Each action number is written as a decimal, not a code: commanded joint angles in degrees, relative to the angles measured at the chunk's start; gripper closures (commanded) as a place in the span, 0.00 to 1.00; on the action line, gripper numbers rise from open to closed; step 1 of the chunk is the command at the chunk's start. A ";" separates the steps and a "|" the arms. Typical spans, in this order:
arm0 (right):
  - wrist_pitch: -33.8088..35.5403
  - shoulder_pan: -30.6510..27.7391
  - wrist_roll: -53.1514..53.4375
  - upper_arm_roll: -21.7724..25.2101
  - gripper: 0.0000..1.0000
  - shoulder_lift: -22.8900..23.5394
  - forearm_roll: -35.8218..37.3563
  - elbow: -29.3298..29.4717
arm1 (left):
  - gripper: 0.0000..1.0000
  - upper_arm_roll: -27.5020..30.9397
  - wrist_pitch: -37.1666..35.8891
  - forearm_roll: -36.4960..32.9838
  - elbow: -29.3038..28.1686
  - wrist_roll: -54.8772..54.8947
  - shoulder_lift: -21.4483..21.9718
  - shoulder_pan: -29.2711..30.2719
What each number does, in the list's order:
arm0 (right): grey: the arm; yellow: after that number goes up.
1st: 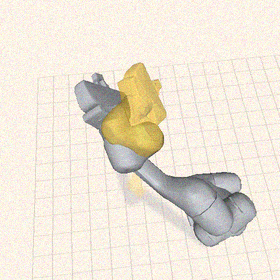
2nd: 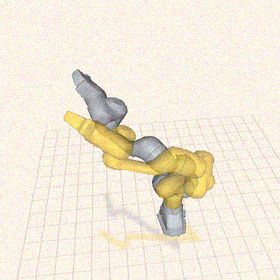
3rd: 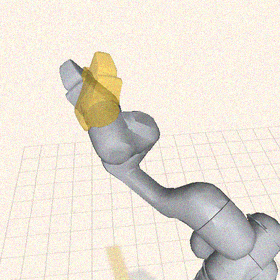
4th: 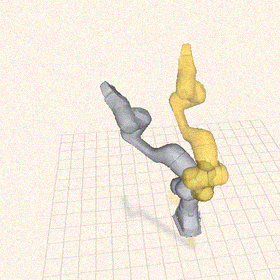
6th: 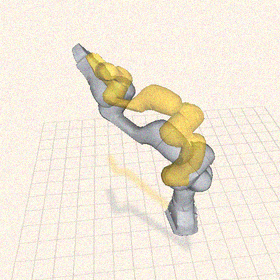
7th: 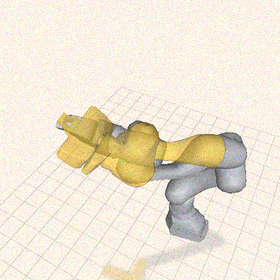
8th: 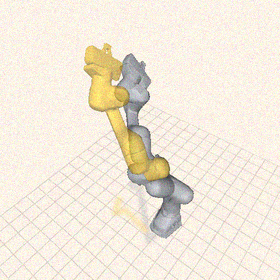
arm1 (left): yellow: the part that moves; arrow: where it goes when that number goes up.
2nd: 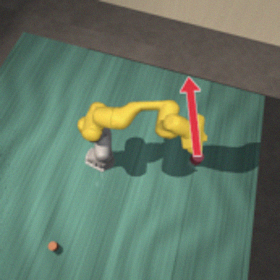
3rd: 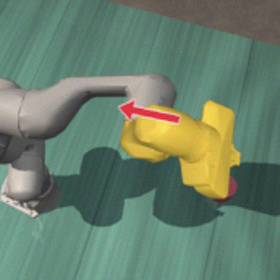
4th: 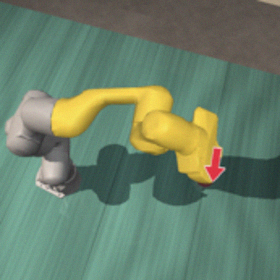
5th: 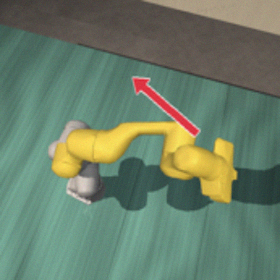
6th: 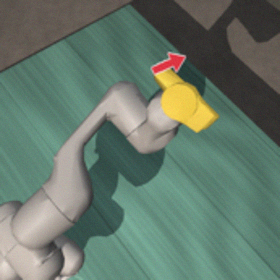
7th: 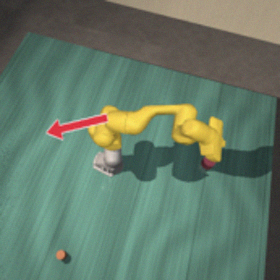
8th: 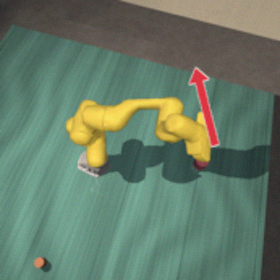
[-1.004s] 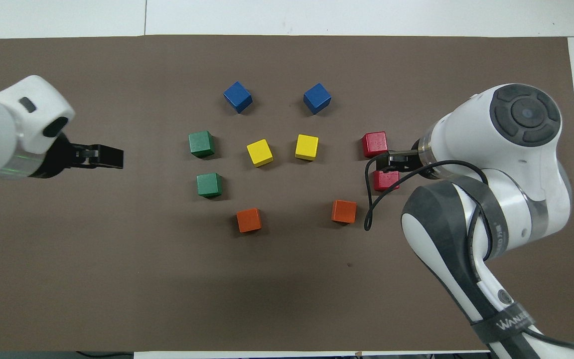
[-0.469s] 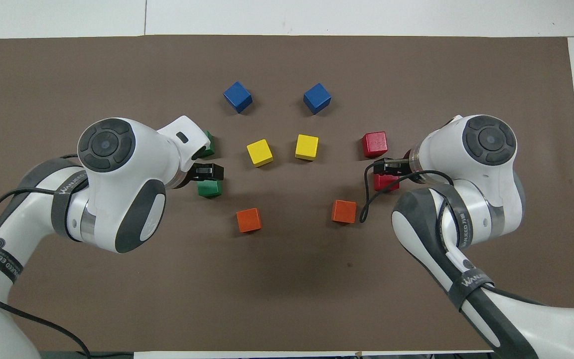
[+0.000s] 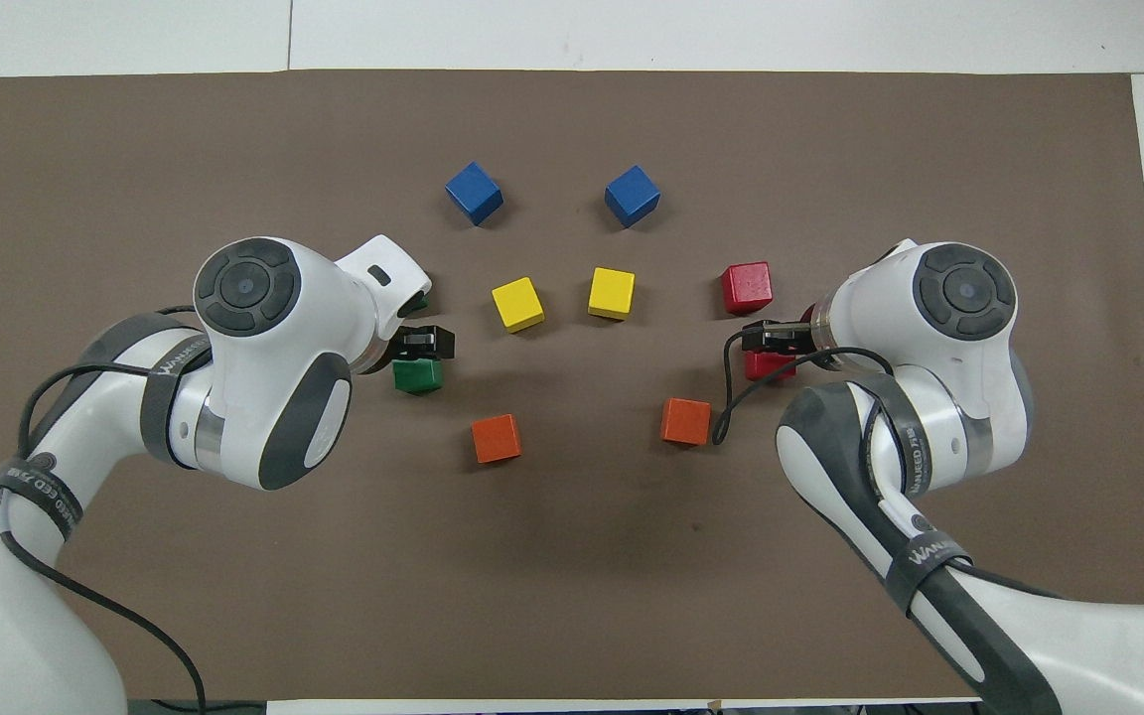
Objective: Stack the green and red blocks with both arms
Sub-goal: 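Grasp the near green cube with the left gripper while the right gripper grasps red, then carry the green cube outward with the left gripper while the right gripper carries red, then lower and release the green cube while the right gripper releases the red cube, then grasp the second red cube with the right gripper while the left gripper reaches inward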
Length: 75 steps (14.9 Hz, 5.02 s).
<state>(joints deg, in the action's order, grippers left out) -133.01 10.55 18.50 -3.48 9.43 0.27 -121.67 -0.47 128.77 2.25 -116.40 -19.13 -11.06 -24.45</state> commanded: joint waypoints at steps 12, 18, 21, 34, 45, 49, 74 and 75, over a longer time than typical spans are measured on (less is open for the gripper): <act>-4.10 0.53 -0.83 -0.39 0.51 1.38 -0.09 -3.48 | 0.00 1.26 6.05 -0.14 -3.21 -4.43 -3.44 -2.89; 11.43 -5.00 -12.23 -0.21 1.00 3.48 0.17 10.11 | 0.36 1.34 6.14 -0.14 -3.74 -4.52 -3.36 -2.89; 8.93 -11.14 -22.34 -0.21 1.00 4.64 0.96 11.20 | 1.00 1.26 5.27 -2.07 -4.45 -4.34 -3.01 -2.89; 2.24 -17.23 -27.91 -0.21 1.00 4.55 3.51 5.05 | 1.00 1.52 -13.89 -0.14 1.18 5.65 13.59 14.93; 0.74 -18.28 -27.64 -0.30 1.00 4.72 3.07 3.64 | 1.00 1.78 -2.24 -0.05 -10.15 27.91 13.44 29.20; 0.47 -18.28 -26.68 -0.30 1.00 4.81 3.07 3.64 | 1.00 1.78 2.71 -0.05 -12.27 28.09 9.66 30.43; 16.93 -1.68 -5.76 -0.56 0.00 12.01 2.54 27.45 | 0.00 1.78 8.72 -0.05 -12.38 35.03 3.41 33.33; 14.82 -1.15 -5.76 -0.65 0.00 12.63 2.28 27.02 | 0.00 1.78 4.17 -0.14 -9.14 35.03 3.50 33.24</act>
<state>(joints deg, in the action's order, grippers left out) -115.91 9.21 12.09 -4.09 18.64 3.09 -97.26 1.77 138.81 1.87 -129.90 14.66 -7.97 8.08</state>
